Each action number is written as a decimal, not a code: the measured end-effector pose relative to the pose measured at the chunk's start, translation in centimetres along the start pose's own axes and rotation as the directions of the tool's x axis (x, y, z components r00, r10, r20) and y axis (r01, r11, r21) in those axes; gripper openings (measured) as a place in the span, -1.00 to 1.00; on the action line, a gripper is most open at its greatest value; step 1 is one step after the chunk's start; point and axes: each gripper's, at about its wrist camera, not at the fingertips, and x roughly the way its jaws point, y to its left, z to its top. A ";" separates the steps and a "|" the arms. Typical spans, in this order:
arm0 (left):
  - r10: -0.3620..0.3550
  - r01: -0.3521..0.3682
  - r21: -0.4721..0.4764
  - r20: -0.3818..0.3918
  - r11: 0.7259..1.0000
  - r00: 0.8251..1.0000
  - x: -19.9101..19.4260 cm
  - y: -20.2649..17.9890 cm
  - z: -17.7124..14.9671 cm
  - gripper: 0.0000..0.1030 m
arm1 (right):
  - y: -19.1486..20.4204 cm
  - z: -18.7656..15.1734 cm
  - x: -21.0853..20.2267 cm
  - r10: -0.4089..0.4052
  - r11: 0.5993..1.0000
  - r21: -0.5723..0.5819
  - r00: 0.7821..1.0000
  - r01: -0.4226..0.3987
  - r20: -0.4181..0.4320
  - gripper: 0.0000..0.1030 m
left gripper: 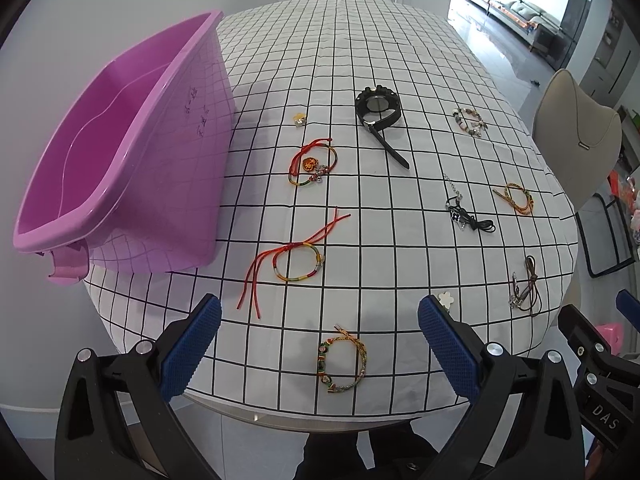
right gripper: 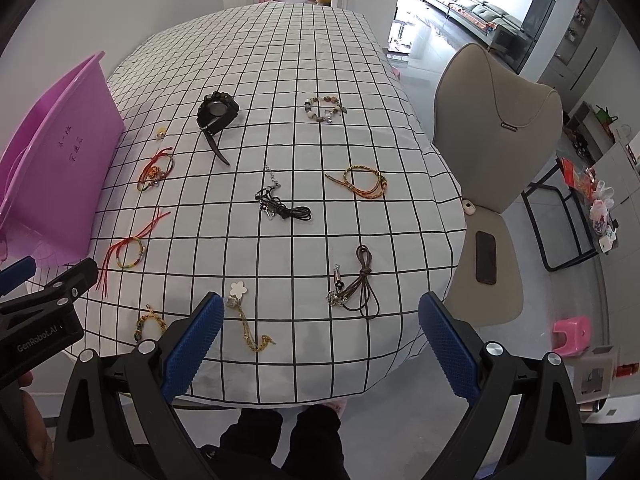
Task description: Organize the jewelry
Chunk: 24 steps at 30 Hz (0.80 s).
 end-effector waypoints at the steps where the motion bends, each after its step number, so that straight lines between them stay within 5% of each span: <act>1: 0.000 0.000 0.000 0.000 1.000 1.000 0.0 0.0 0.0 0.88 | 0.0 0.0 0.0 0.000 1.000 0.000 1.000 0.000 -0.001 0.81; 24: 0.002 -0.002 -0.009 -0.007 1.000 1.000 -0.1 0.6 -0.2 0.88 | 0.6 0.0 0.0 0.019 1.000 -0.023 1.000 -0.019 -0.001 0.81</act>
